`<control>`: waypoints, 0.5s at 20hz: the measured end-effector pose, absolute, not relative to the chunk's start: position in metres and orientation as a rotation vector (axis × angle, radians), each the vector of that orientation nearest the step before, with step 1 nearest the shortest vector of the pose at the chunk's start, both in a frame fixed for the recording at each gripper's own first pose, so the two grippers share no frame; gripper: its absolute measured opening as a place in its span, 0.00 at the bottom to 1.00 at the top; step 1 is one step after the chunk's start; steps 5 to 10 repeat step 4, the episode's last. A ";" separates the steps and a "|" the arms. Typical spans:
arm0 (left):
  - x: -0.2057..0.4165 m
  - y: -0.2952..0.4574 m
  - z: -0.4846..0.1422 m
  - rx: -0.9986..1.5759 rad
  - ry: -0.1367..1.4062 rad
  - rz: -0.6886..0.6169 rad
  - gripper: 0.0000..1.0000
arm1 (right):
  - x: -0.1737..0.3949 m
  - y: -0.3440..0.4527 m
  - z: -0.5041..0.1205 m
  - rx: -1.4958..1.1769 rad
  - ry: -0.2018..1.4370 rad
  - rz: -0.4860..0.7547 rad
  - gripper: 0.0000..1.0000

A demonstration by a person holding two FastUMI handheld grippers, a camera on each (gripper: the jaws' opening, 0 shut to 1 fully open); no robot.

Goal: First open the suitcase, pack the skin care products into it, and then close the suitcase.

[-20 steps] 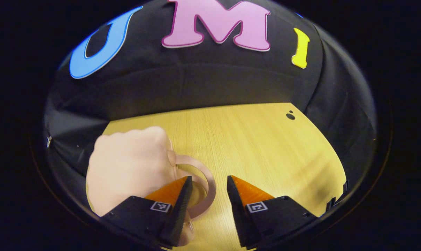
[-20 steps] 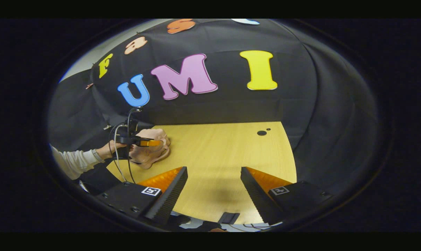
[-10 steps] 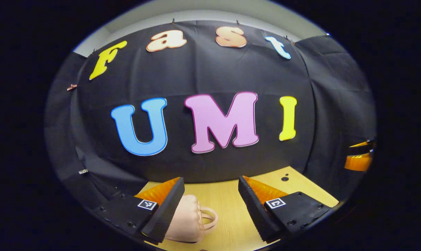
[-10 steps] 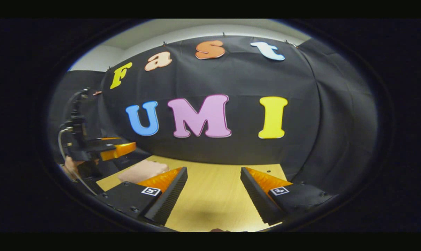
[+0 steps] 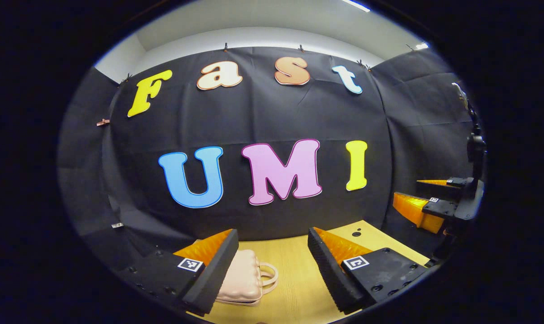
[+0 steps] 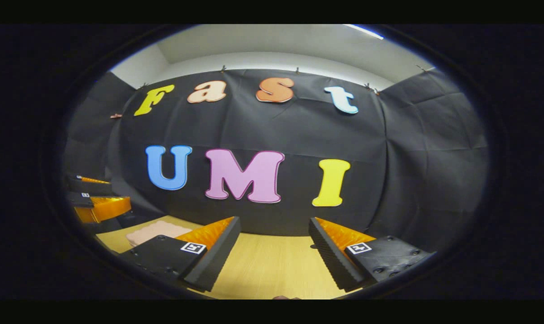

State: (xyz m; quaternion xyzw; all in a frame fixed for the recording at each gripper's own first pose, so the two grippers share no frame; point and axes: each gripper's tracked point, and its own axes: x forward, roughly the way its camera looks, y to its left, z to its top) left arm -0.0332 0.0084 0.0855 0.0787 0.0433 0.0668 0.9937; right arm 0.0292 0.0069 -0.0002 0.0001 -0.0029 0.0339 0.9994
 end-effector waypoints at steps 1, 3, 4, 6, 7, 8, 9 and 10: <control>-0.035 0.013 0.088 0.160 0.085 0.142 0.97 | 0.032 0.008 0.004 -0.006 -0.009 0.077 0.98; -0.036 0.027 0.089 0.168 0.094 0.156 0.98 | 0.033 0.007 0.008 -0.021 -0.020 0.073 0.95; -0.038 0.031 0.088 0.171 0.094 0.165 0.97 | 0.032 0.006 0.011 -0.030 -0.028 0.067 0.96; -0.038 0.031 0.088 0.171 0.094 0.165 0.97 | 0.032 0.006 0.011 -0.030 -0.028 0.067 0.96; -0.038 0.031 0.088 0.171 0.094 0.165 0.97 | 0.032 0.006 0.011 -0.030 -0.028 0.067 0.96; -0.038 0.031 0.088 0.171 0.094 0.165 0.97 | 0.032 0.006 0.011 -0.030 -0.028 0.067 0.96; -0.038 0.031 0.088 0.171 0.094 0.165 0.97 | 0.032 0.006 0.011 -0.030 -0.028 0.067 0.96; -0.038 0.031 0.088 0.171 0.094 0.165 0.97 | 0.032 0.006 0.011 -0.030 -0.028 0.067 0.96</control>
